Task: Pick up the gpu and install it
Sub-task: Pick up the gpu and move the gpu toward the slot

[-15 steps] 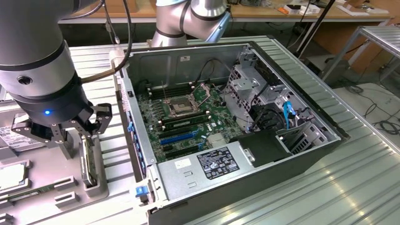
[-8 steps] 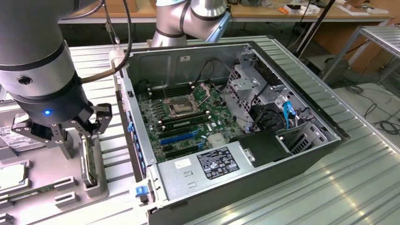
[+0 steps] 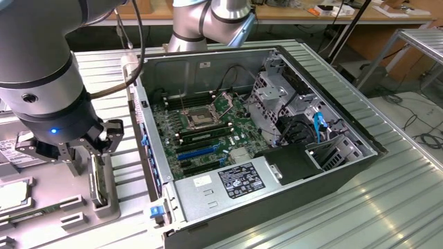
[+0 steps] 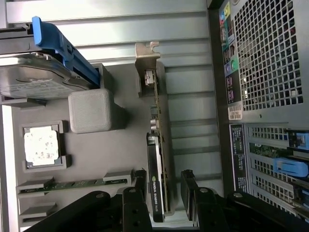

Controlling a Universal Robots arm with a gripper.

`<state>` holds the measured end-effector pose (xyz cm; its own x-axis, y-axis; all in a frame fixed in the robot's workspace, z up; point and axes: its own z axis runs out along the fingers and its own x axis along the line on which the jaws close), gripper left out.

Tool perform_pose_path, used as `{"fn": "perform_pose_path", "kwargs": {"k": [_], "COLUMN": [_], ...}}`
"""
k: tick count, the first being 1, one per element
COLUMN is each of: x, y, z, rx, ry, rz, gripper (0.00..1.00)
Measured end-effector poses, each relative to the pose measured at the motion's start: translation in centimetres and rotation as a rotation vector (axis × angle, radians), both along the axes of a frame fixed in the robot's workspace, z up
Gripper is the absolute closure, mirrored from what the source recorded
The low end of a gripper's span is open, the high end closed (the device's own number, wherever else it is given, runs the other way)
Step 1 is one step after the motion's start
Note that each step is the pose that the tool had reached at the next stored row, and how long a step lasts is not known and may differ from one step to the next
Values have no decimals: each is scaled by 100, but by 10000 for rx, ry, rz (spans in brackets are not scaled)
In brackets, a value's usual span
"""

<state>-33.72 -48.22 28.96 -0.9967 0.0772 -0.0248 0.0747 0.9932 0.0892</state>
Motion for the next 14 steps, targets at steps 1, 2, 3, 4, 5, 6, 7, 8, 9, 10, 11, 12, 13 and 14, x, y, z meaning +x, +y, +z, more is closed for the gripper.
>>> {"fn": "perform_pose_path", "kwargs": {"k": [1,2,3,4,5,6,7,8,9,10,11,12,13,14], "x": [0,0,0,-1,0,0,-1,-4,-5,-6,-6,-6,-6,-6], "y": [0,0,0,0,0,0,0,0,0,0,0,0,0,0], "z": [-20,-30,-31,-31,-33,-37,-41,-55,-67,-74,-81,-81,-81,-82], "rx": [0,0,-1,-2,-9,-30,-42,-52,-53,-53,-54,-55,-55,-55], "ry": [-2,-2,-1,0,-3,-4,-4,-5,-8,-9,-9,-7,-7,-8], "rz": [0,0,0,0,-1,-1,-1,0,0,0,0,0,0,0], "gripper": [58,58,58,58,58,58,58,58,58,58,58,58,58,58]}}
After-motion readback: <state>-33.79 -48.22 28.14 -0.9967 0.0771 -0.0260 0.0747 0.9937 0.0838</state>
